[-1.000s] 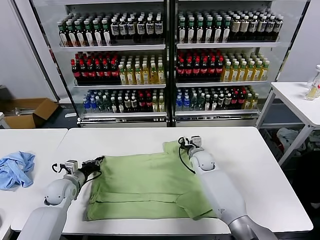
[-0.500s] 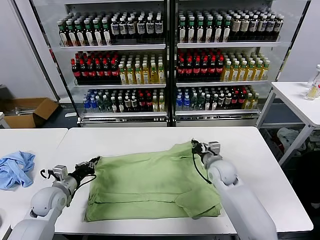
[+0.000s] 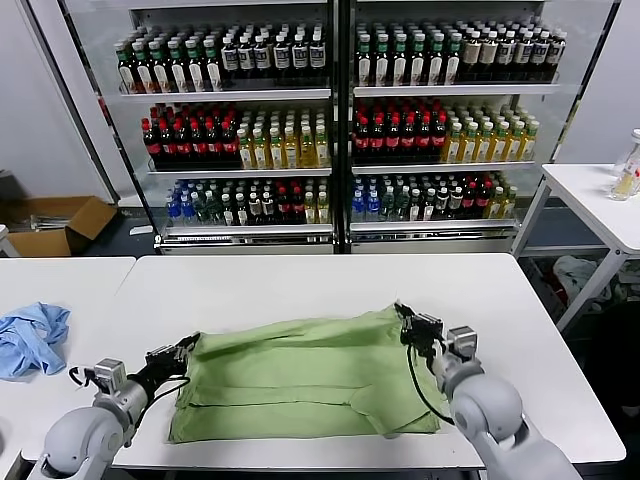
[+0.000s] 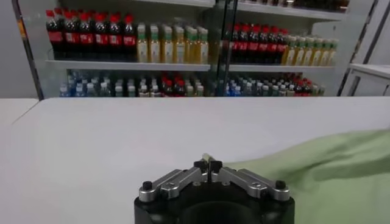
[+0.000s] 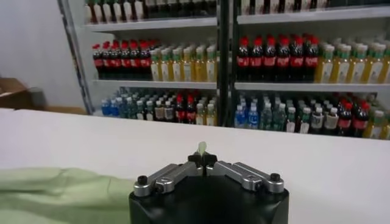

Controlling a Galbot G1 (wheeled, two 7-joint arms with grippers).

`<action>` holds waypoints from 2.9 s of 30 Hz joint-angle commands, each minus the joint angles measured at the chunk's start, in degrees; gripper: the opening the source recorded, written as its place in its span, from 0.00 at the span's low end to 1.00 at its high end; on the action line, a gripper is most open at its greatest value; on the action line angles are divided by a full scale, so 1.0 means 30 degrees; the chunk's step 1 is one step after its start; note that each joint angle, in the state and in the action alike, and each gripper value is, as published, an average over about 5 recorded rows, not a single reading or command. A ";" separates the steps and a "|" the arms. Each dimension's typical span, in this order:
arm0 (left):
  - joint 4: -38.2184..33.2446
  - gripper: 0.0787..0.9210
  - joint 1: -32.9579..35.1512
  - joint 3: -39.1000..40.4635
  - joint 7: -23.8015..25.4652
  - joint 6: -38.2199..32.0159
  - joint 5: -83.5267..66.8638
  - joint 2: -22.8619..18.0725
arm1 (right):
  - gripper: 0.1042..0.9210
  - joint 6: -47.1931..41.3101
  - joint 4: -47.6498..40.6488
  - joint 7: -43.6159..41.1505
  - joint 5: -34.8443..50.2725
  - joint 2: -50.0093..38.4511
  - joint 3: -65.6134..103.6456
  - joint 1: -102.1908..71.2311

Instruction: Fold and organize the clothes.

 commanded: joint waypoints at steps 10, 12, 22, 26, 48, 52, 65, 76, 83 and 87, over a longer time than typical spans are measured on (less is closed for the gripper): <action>-0.1500 0.00 0.2302 -0.1780 0.1436 0.1869 0.0315 0.0175 | 0.00 0.0075 0.2818 -0.0017 -0.0878 -0.0695 0.0937 -0.3601; -0.1545 0.00 0.2427 -0.1908 0.1758 0.2120 0.0650 0.0165 | 0.00 0.0125 0.2970 -0.0043 -0.1068 -0.0669 0.0944 -0.4046; -0.1404 0.00 0.2559 -0.2082 0.2265 0.2780 0.1637 0.0123 | 0.00 0.0390 0.3091 -0.0081 -0.1722 -0.0577 0.1130 -0.5220; -0.1459 0.01 0.2517 -0.1988 0.2266 0.2904 0.2273 0.0059 | 0.00 0.0390 0.3134 -0.0127 -0.1909 -0.0515 0.1091 -0.5582; -0.5073 0.69 0.4115 0.0351 -0.7945 0.2059 0.2506 -0.3304 | 0.61 0.0452 0.5592 0.0244 -0.3363 -0.0185 0.3049 -0.7717; -0.4976 0.82 0.4270 0.0636 -0.8953 0.2132 0.2489 -0.3920 | 0.75 0.0508 0.5541 0.0295 -0.3508 -0.0137 0.3049 -0.7894; -0.4398 0.66 0.4012 0.1114 -0.9477 0.2225 0.2428 -0.4422 | 0.88 0.0552 0.5254 0.0381 -0.3713 -0.0011 0.2744 -0.7777; -0.4028 0.28 0.3737 0.1464 -0.9446 0.2412 0.2761 -0.4886 | 0.88 0.0555 0.5137 0.0401 -0.3862 0.0107 0.2496 -0.7670; -0.4880 0.06 0.3488 0.0217 -0.8714 0.2494 0.4328 -0.4204 | 0.88 0.0555 0.5247 0.0402 -0.3894 0.0070 0.2567 -0.7642; -0.5627 0.02 0.3544 -0.2699 -0.7855 0.2771 0.5006 -0.2622 | 0.88 0.0558 0.5290 0.0416 -0.3897 -0.0001 0.2630 -0.7549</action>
